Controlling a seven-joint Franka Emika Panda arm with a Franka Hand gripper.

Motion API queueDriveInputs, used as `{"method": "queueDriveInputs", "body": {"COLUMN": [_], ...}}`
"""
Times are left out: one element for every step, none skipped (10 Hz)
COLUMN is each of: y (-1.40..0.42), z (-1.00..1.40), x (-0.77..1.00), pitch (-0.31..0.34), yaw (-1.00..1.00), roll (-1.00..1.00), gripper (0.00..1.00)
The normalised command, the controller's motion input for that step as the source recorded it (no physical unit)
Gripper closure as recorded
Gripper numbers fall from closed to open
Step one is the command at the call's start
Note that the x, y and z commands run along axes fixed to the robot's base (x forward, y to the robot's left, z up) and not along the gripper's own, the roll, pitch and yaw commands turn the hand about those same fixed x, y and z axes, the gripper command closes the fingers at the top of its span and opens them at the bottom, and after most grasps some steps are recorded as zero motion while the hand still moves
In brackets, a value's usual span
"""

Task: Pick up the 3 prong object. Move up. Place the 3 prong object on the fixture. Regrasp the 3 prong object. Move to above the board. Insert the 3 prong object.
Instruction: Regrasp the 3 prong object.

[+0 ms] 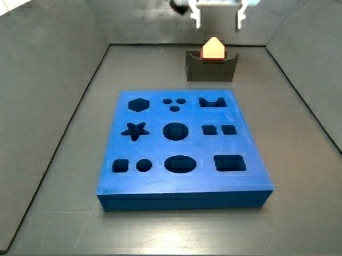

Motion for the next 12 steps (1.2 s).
{"method": "queueDriveInputs", "body": {"y": [0.01, 0.01, 0.01, -0.75, -0.73, -0.57, -0.47, -0.26, -0.09, -0.02, -0.02, -0.03], "z": [0.75, 0.52, 0.35, 0.61, 0.50, 0.31, 0.20, 0.08, 0.04, 0.02, 0.01, 0.01], "x": [-0.04, -0.03, -0.03, -0.09, -0.08, -0.10, -0.10, -0.07, -0.05, -0.03, -0.02, -0.03], "pitch": [0.070, 0.085, 0.093, 0.069, 0.066, 0.054, 0.049, 0.044, 0.043, 0.044, 0.041, 0.037], "yaw": [0.02, 0.00, -0.01, 0.02, 0.02, 0.02, 0.02, 0.02, 0.02, 0.02, 0.02, 0.02], "roll": [0.03, 0.04, 0.04, 1.00, 1.00, 1.00, 1.00, 1.00, 1.00, 1.00, 1.00, 1.00], "gripper": [0.00, 0.00, 0.00, 0.00, 0.00, 0.00, 0.00, 0.00, 0.00, 0.00, 0.00, 0.00]}}
